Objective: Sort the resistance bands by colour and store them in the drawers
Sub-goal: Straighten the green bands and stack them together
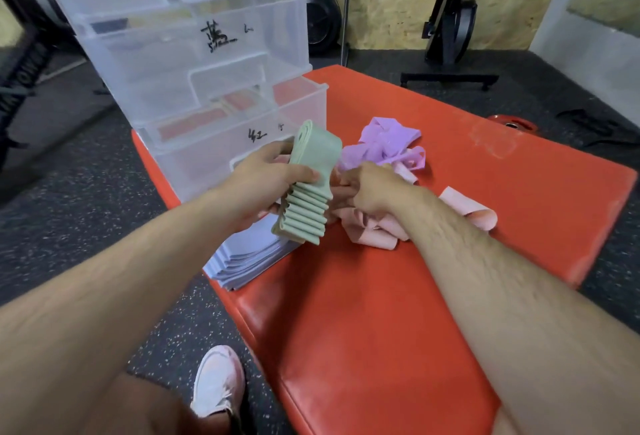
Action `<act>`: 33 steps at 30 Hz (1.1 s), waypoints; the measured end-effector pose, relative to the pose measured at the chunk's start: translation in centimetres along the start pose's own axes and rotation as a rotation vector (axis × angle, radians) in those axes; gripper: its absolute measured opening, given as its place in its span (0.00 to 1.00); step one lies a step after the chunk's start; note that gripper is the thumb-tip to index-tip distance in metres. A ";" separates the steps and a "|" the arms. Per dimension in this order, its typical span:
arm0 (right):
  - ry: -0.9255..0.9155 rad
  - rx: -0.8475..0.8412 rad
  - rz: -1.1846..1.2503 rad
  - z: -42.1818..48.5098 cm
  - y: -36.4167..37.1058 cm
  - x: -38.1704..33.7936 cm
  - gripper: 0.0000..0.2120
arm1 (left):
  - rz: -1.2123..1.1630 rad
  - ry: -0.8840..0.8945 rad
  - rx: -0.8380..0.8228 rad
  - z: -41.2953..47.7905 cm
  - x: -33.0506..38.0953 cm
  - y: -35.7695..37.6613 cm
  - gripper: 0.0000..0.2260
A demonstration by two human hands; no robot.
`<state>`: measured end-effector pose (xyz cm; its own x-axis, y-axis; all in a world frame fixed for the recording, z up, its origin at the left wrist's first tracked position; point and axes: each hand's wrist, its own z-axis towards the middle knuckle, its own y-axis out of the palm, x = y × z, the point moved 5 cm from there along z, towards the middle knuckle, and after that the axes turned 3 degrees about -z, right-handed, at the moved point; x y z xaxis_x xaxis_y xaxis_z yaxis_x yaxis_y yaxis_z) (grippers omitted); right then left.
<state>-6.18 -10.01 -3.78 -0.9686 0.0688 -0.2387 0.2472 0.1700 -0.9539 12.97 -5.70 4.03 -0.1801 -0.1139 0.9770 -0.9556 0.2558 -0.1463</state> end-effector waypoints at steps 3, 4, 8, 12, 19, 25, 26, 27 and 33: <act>-0.024 0.067 0.128 -1.4 -1.1 0.2 0.12 | -0.001 -0.009 -0.006 -0.1 0.4 0.5 0.19; -0.001 0.126 0.124 -1.6 -1.7 0.6 0.12 | -0.005 -0.012 -0.008 -0.1 0.4 0.6 0.18; 0.241 0.529 0.074 -2.3 -5.9 4.6 0.16 | -0.005 -0.020 -0.002 0.4 0.1 0.8 0.17; 0.459 0.378 -0.071 -2.5 -6.5 7.6 0.21 | 0.021 -0.011 -0.020 1.4 -0.5 1.7 0.18; 0.283 0.602 -0.225 -4.8 -7.5 5.5 0.29 | 0.055 -0.048 -0.048 2.9 -1.6 4.5 0.15; 0.111 0.351 0.554 -5.7 -5.8 1.8 0.16 | 0.049 -0.091 -0.066 3.8 -1.9 5.7 0.15; 0.156 0.184 0.667 -5.8 -4.6 1.3 0.14 | 0.039 -0.088 -0.063 4.0 -1.9 5.8 0.14; 0.172 0.046 0.796 -6.0 -3.6 0.7 0.13 | 0.033 -0.084 -0.060 4.2 -2.0 6.0 0.13; 0.075 -0.159 1.389 -6.1 -2.3 -0.7 0.09 | -0.044 -0.028 -0.084 4.6 -2.0 6.6 0.14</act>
<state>-5.92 -4.46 -0.30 0.0692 0.3213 -0.9444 0.9962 0.0285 0.0827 5.94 -8.18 0.41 -0.1458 -0.1532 0.9774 -0.9401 0.3293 -0.0886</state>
